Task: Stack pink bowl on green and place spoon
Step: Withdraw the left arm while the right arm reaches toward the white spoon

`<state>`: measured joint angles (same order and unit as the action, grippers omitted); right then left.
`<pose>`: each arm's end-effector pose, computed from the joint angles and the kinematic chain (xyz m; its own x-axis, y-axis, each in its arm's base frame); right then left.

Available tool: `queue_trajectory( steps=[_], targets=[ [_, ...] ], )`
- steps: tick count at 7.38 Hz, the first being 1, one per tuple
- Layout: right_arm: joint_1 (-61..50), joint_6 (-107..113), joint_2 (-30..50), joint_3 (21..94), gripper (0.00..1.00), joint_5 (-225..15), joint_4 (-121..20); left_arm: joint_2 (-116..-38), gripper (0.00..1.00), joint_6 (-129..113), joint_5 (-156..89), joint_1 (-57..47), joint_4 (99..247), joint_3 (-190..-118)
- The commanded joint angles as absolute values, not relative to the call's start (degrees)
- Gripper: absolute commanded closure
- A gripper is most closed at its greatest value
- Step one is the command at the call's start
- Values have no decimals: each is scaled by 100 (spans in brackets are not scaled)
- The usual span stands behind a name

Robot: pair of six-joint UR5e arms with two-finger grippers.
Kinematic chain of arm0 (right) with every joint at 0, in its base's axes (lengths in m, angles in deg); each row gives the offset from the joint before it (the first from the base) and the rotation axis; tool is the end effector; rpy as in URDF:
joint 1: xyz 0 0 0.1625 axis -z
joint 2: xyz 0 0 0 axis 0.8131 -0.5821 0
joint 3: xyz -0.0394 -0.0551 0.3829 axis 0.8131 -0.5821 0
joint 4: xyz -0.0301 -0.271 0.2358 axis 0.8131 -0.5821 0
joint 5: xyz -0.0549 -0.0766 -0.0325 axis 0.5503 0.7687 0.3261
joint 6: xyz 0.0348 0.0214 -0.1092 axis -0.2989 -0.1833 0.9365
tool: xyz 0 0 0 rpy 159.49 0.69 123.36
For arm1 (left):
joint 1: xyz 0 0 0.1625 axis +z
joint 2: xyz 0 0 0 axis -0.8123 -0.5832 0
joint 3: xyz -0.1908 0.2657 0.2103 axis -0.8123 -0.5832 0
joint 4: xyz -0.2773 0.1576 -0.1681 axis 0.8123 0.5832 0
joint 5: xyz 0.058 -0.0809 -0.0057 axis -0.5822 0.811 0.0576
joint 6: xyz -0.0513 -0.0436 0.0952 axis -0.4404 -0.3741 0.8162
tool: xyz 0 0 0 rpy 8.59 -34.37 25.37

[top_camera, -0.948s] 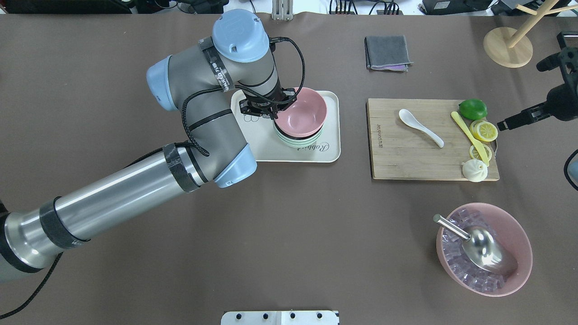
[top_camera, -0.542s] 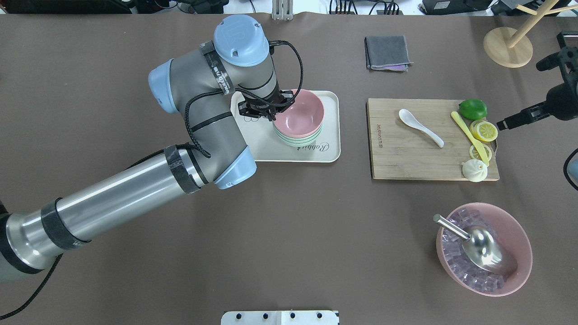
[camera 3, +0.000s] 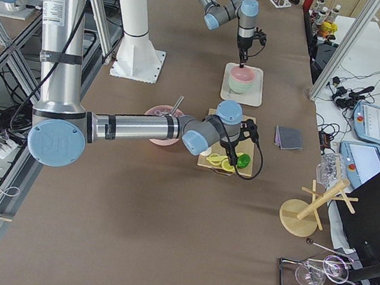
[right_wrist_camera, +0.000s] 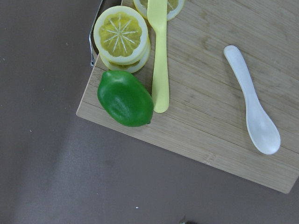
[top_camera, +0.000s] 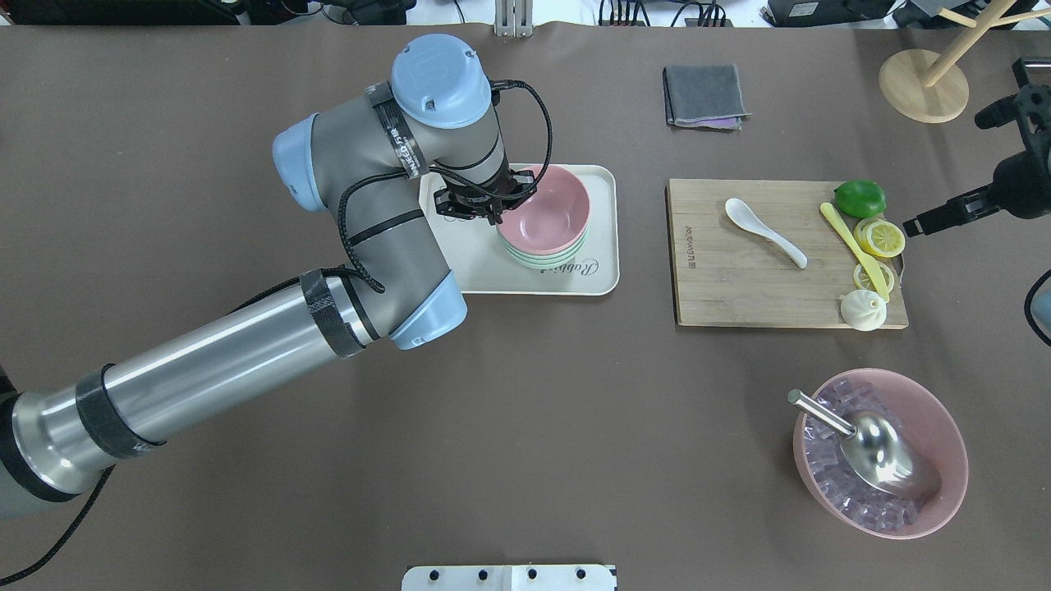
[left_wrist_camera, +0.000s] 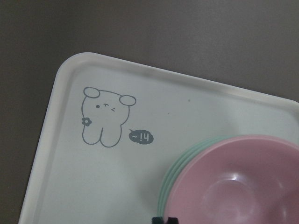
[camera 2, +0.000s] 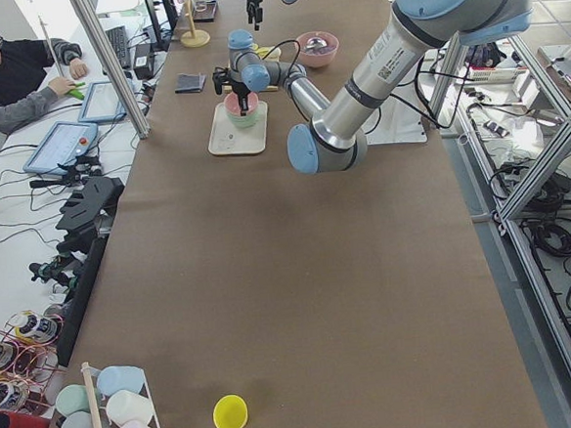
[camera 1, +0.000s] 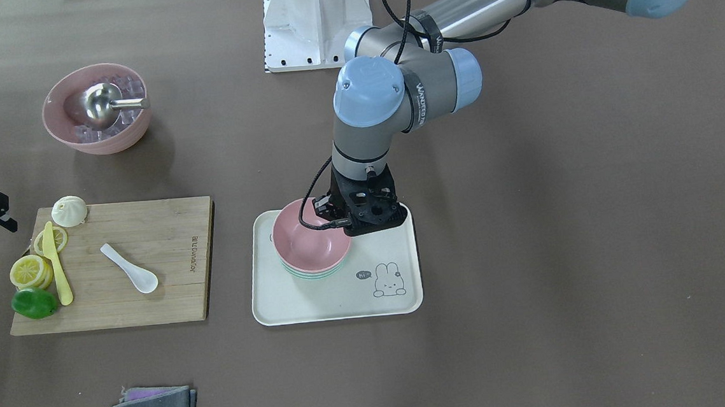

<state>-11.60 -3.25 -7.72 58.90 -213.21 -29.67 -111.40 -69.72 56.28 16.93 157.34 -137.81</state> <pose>-0.1440 -0.4629 0.5156 0.5949 -0.3724 0.7123 0.0846 0.9103 0.4052 0.5186 -0.5114 0.1730 0.5800 -0.1656 -0.7976 0.2167 0.9752 -0.0449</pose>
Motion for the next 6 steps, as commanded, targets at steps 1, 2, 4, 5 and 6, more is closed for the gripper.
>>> queue_trajectory(
  steps=[1, 2, 4, 5, 6],
  targets=[
    [-1160, -325, -731, 5890, 0, -21321, -2967, -10913, 2, -6786, 5626, 1688, 16290, -13835],
    [-1160, -325, -687, 5882, 0, -21321, -2967, -10912, 2, -6628, 5687, 1601, 16267, -13888],
    [-1160, -316, -599, 5882, 0, -21321, -2967, -10423, 2, -5578, 6744, 867, 15690, -14569],
    [-1160, -264, -521, 5890, 0, -21321, -2967, -9697, 2, -4667, 7255, 418, 15269, -15339],
    [-1108, -246, -459, 5873, 0, -21312, -2984, -8907, 2, -3640, 7452, -56, 14830, -16165]
  ],
)
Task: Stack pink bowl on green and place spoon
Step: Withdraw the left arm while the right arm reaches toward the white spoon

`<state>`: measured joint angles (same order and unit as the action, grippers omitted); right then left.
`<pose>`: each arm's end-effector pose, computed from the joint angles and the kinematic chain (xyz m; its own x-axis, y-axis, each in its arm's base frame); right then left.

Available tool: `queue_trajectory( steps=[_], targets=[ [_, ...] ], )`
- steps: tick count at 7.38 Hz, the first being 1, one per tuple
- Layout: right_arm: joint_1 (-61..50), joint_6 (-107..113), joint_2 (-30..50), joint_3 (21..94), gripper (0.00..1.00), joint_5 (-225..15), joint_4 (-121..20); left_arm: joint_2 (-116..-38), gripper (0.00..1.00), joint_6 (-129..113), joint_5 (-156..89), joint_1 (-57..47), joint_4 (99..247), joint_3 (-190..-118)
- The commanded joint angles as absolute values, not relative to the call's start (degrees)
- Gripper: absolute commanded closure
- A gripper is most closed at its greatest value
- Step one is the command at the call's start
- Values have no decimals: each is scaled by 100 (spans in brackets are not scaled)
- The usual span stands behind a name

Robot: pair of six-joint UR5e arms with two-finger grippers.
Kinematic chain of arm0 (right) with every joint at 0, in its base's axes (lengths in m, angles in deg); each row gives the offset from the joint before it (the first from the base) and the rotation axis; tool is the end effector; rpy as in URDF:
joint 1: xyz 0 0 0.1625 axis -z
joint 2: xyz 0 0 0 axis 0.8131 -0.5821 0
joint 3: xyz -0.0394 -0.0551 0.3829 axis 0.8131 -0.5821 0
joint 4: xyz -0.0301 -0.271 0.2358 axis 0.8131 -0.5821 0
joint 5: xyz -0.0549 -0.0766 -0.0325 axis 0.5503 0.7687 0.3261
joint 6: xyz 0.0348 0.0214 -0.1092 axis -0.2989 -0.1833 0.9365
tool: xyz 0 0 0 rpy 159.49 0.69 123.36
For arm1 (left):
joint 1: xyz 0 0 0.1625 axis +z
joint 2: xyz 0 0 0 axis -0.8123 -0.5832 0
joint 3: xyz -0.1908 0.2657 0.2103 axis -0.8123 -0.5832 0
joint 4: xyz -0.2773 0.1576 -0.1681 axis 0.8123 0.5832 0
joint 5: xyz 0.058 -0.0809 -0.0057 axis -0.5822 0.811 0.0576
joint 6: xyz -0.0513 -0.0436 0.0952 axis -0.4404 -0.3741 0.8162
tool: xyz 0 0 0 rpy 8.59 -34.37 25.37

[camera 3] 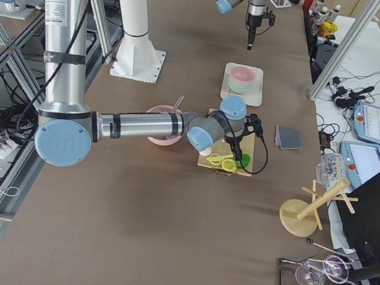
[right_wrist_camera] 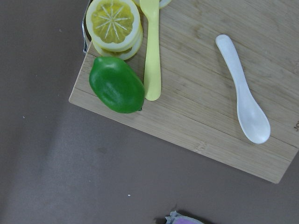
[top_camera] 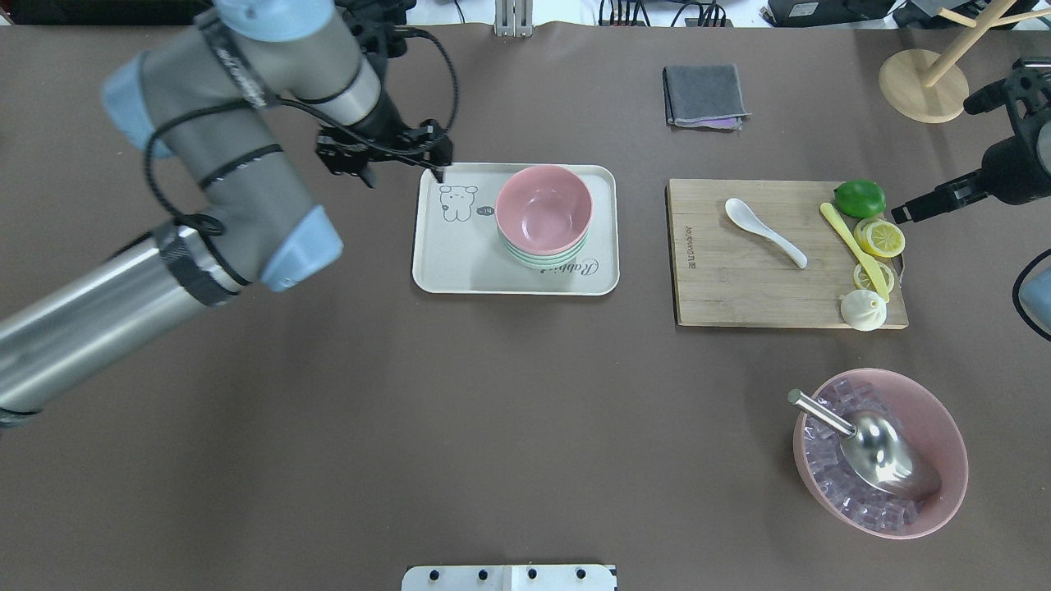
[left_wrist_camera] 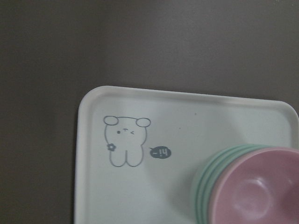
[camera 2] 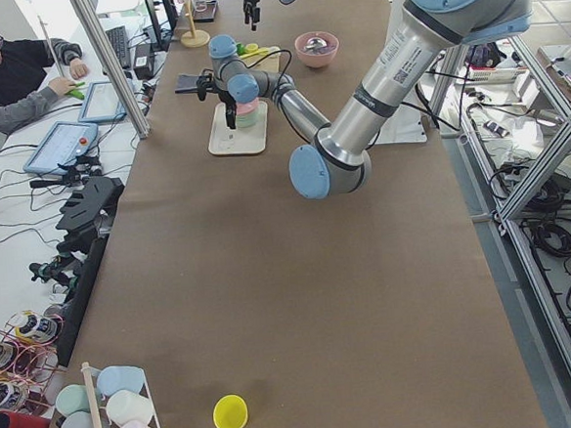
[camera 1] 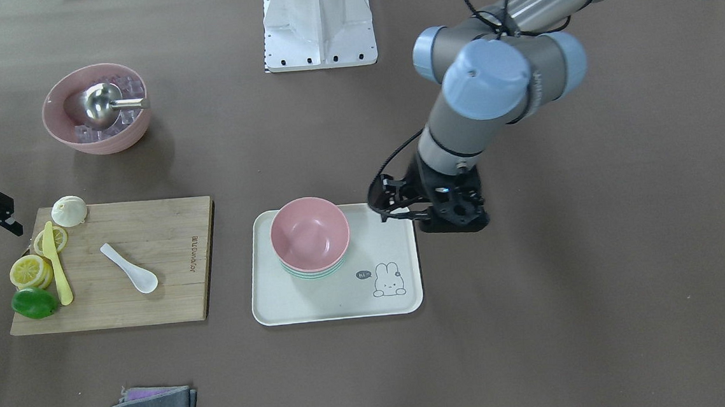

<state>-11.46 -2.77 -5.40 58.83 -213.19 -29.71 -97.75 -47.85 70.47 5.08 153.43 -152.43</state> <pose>-0.1508 -0.4753 0.4965 0.5824 -0.4063 0.7041 0.0849 0.8918 0.4443 0.3721 -0.5328 0.2349 0.5620 0.0747 -0.8237 0.0195 0.9944 0.1034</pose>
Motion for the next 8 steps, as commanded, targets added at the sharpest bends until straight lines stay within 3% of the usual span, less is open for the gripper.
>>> queue_trajectory(
  steps=[1, 4, 8],
  targets=[
    [-1038, -150, -432, 5882, 0, -21269, -2976, -8307, 2, -2342, 7593, -592, 14373, -16582],
    [-976, 1041, -432, 5803, 0, -21233, -2985, -6978, 2, 923, 7814, -2096, 14236, -16438],
    [-11, 1134, 129, 5794, 1, -20435, -3622, -6088, 2, 2329, 7841, -2872, 14341, -16279]
  ],
)
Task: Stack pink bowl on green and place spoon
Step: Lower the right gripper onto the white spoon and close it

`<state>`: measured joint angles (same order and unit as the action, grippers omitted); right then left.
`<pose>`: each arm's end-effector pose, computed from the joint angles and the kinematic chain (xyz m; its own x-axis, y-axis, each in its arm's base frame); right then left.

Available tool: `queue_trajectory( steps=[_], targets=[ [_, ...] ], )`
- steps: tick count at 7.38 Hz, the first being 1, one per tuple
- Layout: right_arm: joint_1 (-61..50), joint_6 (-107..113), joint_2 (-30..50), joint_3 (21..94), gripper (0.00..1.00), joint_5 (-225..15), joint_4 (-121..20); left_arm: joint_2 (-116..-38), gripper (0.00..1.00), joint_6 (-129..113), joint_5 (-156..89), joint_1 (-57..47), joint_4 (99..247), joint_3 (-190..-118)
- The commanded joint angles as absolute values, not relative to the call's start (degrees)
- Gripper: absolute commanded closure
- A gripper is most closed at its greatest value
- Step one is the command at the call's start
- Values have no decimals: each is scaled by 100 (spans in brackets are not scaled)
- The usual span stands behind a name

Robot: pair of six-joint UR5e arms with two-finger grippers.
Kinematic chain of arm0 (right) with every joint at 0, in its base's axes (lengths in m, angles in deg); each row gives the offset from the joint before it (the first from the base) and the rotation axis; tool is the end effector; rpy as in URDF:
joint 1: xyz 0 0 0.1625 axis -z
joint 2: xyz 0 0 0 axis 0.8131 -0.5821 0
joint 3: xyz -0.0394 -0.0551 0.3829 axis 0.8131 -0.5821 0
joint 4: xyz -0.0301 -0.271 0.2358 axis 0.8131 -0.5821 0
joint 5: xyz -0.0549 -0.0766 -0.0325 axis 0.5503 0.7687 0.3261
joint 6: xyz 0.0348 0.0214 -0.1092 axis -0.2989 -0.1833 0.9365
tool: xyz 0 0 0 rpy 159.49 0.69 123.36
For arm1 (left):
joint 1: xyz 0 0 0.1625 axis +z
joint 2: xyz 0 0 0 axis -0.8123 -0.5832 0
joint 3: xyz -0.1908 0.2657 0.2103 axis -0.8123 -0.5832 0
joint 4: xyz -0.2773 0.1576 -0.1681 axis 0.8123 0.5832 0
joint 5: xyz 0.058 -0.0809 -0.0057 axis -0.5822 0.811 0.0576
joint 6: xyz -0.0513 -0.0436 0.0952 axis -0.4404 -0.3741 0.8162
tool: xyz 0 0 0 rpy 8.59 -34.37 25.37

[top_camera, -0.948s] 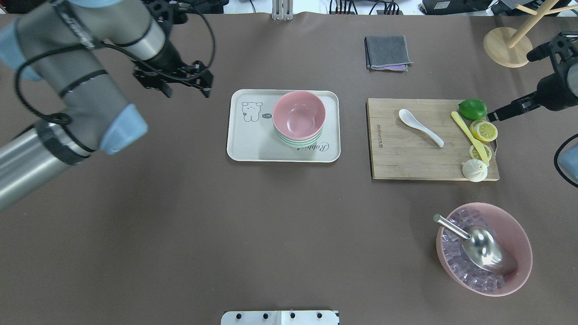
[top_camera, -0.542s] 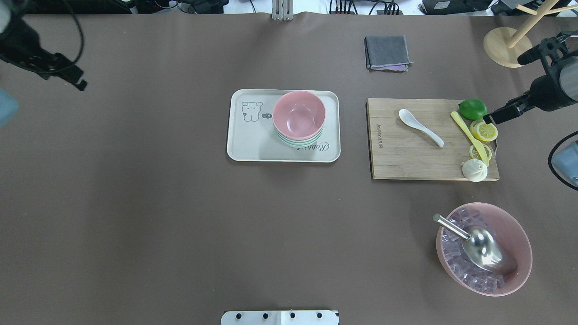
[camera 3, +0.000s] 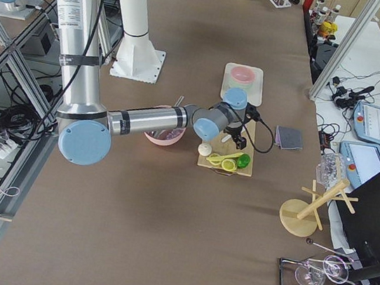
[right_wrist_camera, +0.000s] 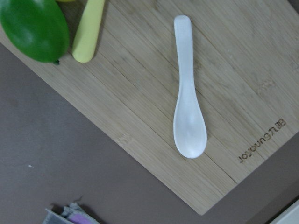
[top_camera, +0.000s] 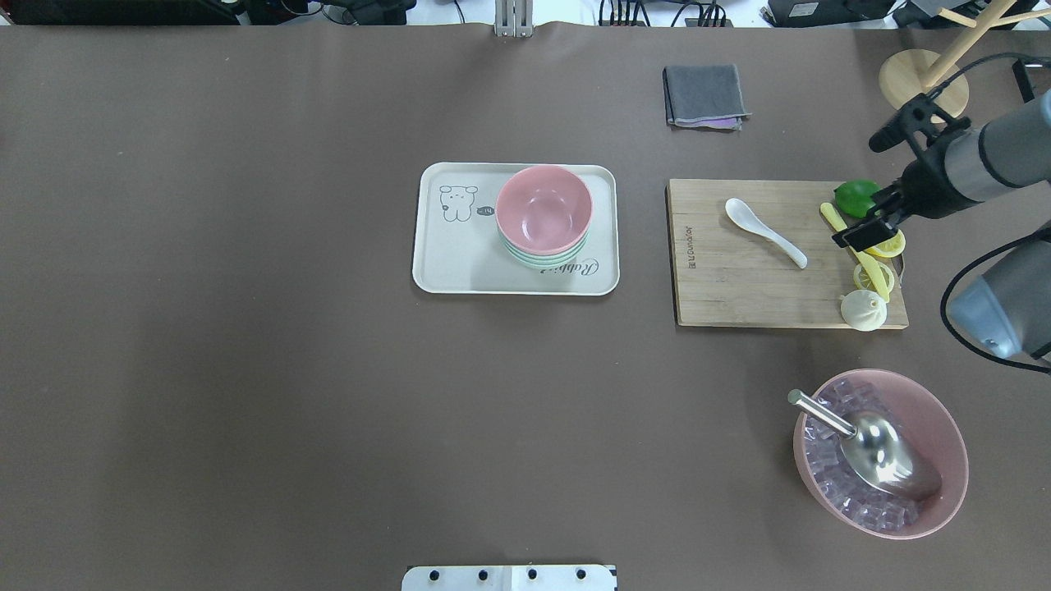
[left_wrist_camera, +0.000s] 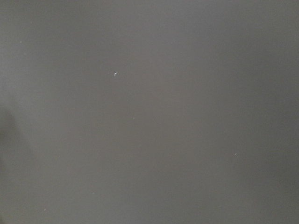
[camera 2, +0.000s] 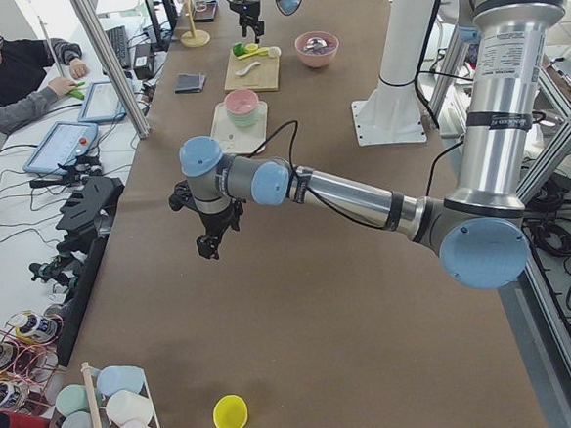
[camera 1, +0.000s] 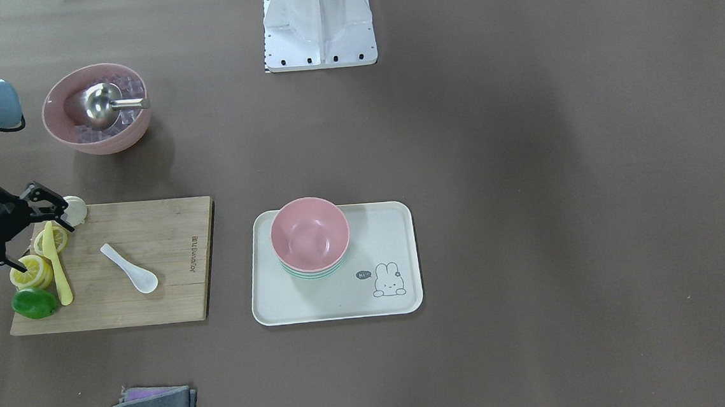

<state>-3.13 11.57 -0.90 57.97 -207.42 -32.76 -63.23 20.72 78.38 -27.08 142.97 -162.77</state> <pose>-0.2271 -0.4799 0.4758 0.5261 -0.6793 0.5116 0.3200 0.7155 0.6210 0.0185 -0.4808 0.5195 0.6421 0.4809 -0.5970 -0.3121 0.8753 0.3694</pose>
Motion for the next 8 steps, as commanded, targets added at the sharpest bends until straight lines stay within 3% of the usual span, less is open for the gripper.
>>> queue_trajectory(
  steps=[1, 4, 7, 8],
  targets=[
    [191, 1108, 270, 5707, 2, -20233, -3730, -6060, 2, 2330, 7841, -2882, 14342, -16305],
    [465, 844, 456, 5495, 12, -20047, -3723, -6060, 2, 2330, 7841, -2873, 14342, -16296],
    [483, 844, 465, 5398, 41, -20064, -3731, -6069, 2, 2321, 7841, -2865, 14342, -16270],
    [483, 844, 465, 5398, 43, -20064, -3732, -6069, 2, 2321, 7841, -2865, 14342, -16270]
  ],
)
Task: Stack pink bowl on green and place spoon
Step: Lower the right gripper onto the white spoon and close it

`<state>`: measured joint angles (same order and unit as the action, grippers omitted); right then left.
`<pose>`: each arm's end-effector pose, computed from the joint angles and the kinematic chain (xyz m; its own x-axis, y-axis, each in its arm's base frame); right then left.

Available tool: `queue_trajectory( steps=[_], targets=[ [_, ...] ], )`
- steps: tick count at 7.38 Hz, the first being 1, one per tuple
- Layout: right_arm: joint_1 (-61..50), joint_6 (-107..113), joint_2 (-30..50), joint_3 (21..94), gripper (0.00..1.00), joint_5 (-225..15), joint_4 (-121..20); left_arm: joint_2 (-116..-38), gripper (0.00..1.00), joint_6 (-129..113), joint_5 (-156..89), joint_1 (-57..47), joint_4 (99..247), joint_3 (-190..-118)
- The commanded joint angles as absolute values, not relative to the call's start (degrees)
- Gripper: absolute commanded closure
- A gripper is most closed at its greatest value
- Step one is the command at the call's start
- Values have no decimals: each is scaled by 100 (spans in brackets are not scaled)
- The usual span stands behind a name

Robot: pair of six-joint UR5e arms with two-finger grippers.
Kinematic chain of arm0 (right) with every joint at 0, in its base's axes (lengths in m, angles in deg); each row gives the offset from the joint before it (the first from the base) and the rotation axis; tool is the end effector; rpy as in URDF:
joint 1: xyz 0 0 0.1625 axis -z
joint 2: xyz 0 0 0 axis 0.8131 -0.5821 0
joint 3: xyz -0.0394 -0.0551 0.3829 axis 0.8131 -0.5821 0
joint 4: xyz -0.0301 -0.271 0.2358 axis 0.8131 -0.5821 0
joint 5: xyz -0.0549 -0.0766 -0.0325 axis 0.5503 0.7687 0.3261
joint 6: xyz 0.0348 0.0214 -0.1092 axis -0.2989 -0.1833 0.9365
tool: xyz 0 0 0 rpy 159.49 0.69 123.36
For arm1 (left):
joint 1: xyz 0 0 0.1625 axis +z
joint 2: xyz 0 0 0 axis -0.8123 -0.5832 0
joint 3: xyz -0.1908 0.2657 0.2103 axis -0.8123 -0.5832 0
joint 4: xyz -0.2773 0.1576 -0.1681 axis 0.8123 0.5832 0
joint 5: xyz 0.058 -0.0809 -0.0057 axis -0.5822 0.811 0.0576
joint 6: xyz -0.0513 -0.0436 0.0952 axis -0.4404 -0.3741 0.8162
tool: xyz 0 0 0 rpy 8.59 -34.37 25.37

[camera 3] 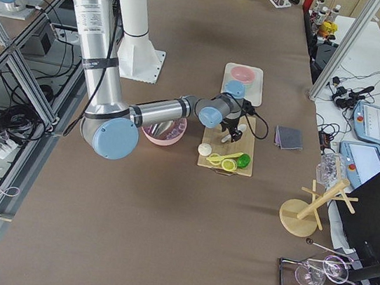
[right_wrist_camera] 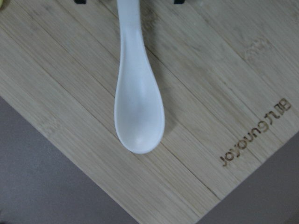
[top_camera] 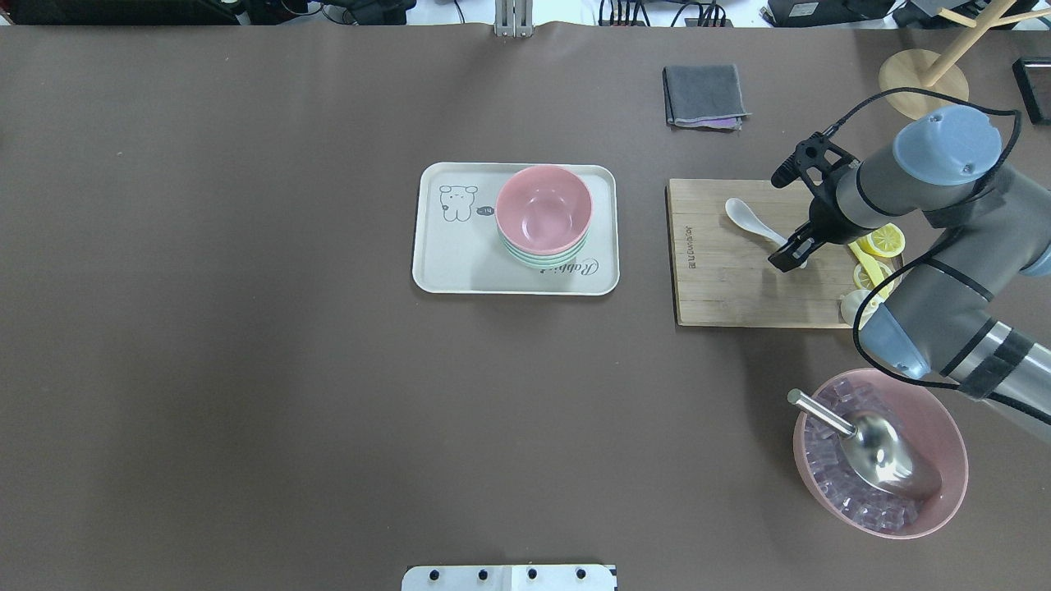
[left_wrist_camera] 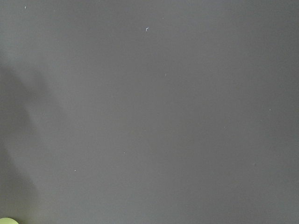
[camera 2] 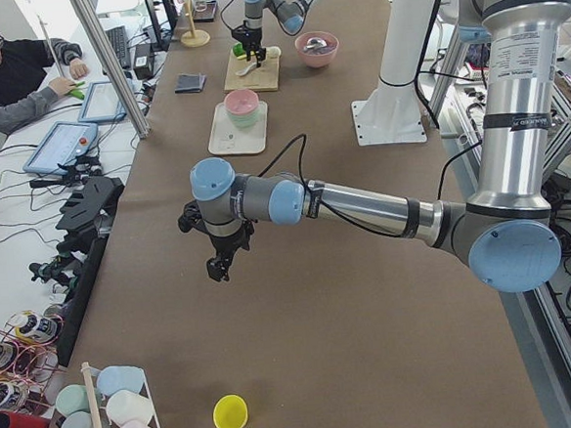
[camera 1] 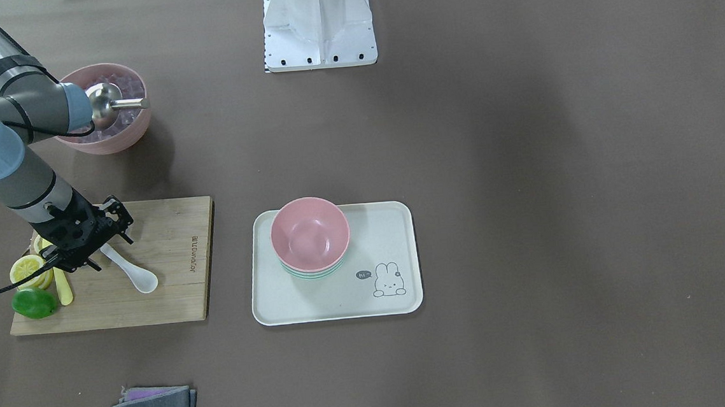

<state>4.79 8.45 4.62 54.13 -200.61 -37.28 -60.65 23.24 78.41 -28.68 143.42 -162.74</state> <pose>-0.3074 -0.4813 0.4709 0.5557 -0.6782 0.4810 0.3926 0.7240 0.5672 0.0032 -0.4652 0.5399 0.6443 0.4792 -0.5960 -0.3177 0.8766 0.3614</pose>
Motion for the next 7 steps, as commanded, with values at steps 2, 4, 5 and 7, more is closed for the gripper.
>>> queue_trajectory(
  steps=[2, 4, 5, 7],
  targets=[
    [492, 844, 465, 5372, 47, -20064, -3732, -6069, 2, 2321, 7841, -2865, 14342, -16270],
    [501, 844, 465, 5372, 70, -20073, -3732, -6069, 2, 2321, 7841, -2865, 14342, -16261],
    [501, 844, 473, 5372, 89, -20082, -3723, -6069, 2, 2321, 7841, -2865, 14342, -16261],
    [492, 844, 500, 5416, 100, -20055, -3688, -6069, 2, 2321, 7841, -2865, 14342, -16261]
  ],
)
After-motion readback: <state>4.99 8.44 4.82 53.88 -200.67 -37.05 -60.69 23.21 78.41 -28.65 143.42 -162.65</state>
